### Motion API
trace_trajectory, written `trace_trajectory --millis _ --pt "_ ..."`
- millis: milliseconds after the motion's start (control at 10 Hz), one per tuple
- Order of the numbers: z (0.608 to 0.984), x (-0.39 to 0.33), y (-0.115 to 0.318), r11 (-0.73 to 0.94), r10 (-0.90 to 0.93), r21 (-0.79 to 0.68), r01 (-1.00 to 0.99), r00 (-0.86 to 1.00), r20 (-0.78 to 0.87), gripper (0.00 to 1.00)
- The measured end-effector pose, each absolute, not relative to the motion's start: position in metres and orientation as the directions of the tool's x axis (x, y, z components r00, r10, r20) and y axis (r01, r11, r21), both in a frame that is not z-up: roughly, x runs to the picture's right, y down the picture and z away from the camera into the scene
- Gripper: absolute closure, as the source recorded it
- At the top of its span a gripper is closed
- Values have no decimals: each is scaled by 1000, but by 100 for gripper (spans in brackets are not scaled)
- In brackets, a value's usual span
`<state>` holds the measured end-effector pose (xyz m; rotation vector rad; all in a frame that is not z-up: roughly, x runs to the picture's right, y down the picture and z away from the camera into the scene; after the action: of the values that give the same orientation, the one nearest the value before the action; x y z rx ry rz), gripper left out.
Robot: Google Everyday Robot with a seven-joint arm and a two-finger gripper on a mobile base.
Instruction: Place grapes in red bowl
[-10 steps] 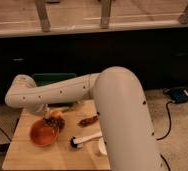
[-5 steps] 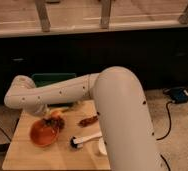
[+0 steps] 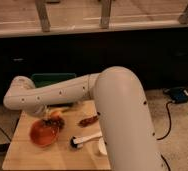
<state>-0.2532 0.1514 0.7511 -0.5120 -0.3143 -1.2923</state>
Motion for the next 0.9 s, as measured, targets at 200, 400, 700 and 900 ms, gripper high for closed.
trace_trajectory --millis 200,400,700,900 --pt "750 -255 153 188 -830 -181 965 254 496 69" --pt "749 -254 155 189 -830 -179 965 255 497 63" --pt "747 -256 157 190 -829 -177 966 255 498 63" --pt "746 -257 159 191 -829 -178 965 256 497 68"
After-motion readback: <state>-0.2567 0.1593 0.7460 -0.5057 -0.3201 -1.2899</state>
